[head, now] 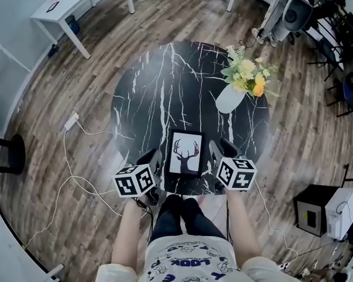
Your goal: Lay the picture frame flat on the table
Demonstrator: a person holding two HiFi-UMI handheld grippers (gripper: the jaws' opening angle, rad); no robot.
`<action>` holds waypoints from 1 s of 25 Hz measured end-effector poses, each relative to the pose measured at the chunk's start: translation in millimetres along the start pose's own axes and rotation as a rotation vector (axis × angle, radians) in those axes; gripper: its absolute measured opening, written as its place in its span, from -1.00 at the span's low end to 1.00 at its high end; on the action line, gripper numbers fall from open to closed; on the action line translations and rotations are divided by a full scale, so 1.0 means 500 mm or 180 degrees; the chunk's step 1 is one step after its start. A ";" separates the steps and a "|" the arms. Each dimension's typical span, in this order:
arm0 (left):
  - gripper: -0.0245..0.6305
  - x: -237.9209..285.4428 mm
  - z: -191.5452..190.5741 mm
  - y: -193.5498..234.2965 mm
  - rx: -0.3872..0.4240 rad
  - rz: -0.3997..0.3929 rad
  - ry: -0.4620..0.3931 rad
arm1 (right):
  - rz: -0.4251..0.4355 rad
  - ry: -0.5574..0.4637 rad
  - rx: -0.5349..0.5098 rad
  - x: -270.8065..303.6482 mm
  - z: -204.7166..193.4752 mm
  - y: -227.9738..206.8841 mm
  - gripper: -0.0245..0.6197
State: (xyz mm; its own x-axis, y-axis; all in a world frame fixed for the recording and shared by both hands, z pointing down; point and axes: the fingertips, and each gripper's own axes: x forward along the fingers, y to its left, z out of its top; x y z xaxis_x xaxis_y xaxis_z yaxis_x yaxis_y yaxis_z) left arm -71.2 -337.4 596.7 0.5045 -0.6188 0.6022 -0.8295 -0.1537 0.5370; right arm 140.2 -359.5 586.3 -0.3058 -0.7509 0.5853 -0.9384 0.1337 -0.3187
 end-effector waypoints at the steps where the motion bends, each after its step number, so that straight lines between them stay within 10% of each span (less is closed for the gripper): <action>1: -0.76 -0.012 0.020 -0.010 0.0091 0.0028 -0.0096 | -0.0026 -0.0102 -0.0081 -0.016 0.020 0.005 -0.47; 25: -0.85 -0.267 0.287 -0.194 0.1045 0.0250 -0.1659 | -0.0269 -0.1599 -0.0608 -0.302 0.288 0.095 -0.74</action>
State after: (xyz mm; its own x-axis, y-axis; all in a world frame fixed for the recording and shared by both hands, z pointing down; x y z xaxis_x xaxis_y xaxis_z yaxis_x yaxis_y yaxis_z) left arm -92.4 -350.4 379.3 0.3242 -0.9200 0.2203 -0.9316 -0.2701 0.2432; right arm 165.1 -333.0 375.3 -0.1573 -0.9745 0.1597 -0.9832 0.1395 -0.1175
